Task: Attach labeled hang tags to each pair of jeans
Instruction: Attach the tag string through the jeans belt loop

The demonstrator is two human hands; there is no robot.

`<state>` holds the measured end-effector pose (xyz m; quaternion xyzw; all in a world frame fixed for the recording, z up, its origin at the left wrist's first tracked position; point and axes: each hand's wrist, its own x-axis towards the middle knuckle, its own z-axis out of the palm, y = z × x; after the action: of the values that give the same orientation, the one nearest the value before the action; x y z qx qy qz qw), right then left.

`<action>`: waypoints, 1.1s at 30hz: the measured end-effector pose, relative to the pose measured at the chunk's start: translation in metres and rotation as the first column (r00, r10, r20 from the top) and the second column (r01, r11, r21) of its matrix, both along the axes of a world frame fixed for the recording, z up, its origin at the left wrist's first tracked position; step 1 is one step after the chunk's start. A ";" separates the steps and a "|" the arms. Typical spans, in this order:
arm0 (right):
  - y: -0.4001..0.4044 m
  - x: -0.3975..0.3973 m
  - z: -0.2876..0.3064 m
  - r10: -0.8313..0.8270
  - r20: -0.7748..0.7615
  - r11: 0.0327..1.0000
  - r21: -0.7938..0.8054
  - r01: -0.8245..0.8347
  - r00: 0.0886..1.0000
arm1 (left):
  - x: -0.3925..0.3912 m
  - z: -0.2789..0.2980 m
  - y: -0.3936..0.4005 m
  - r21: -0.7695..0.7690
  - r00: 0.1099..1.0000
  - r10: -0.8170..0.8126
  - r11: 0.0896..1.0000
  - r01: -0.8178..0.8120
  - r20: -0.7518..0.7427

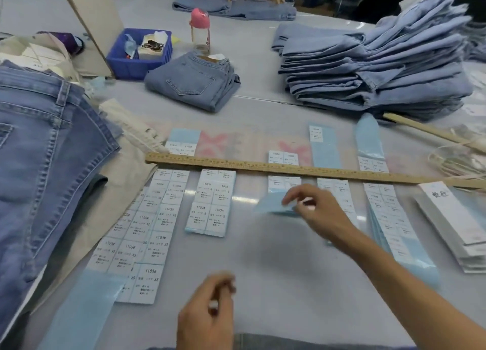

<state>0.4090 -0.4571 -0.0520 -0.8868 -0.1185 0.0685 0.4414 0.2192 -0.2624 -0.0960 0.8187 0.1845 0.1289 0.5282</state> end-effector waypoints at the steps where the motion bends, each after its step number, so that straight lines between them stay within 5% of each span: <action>1: -0.006 -0.020 0.002 0.116 0.026 0.989 -0.096 -0.113 0.993 | 0.018 0.007 -0.002 -0.063 0.998 0.016 0.998 -0.013 0.056; 5: -0.038 -0.079 -0.011 0.408 -0.043 0.794 -0.477 -0.378 0.912 | 0.113 0.021 -0.013 0.047 0.982 -0.137 0.990 0.131 0.131; 8: -0.053 -0.089 -0.017 0.501 -0.104 0.666 -0.588 -0.459 0.859 | 0.152 -0.007 -0.032 0.363 0.921 -0.387 0.855 0.372 -0.032; 12: -0.050 -0.053 -0.004 0.288 0.164 0.866 -0.465 -0.184 0.944 | 0.158 -0.042 -0.047 0.626 0.812 -0.574 0.596 0.503 -0.106; 16: -0.043 0.007 -0.022 0.105 0.296 0.937 -0.349 0.005 0.949 | 0.155 -0.051 -0.048 0.676 0.828 -0.560 0.603 0.423 -0.020; 20: -0.046 0.027 -0.050 0.241 0.204 0.901 -0.411 -0.141 0.949 | 0.158 -0.049 -0.047 0.693 0.838 -0.546 0.598 0.403 -0.015; 27: -0.056 0.022 -0.063 0.281 0.349 0.898 -0.425 -0.116 0.894 | 0.159 -0.052 -0.050 0.710 0.853 -0.522 0.594 0.378 -0.016; 33: -0.073 0.009 -0.054 0.016 0.530 0.964 -0.234 0.128 0.848 | 0.159 -0.055 -0.050 0.708 0.854 -0.520 0.605 0.364 0.005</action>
<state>0.4181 -0.5304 -0.1060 -0.9246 -0.1989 -0.1752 0.2735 0.3787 -0.3128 -0.1513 0.9552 -0.1425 0.1382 0.2196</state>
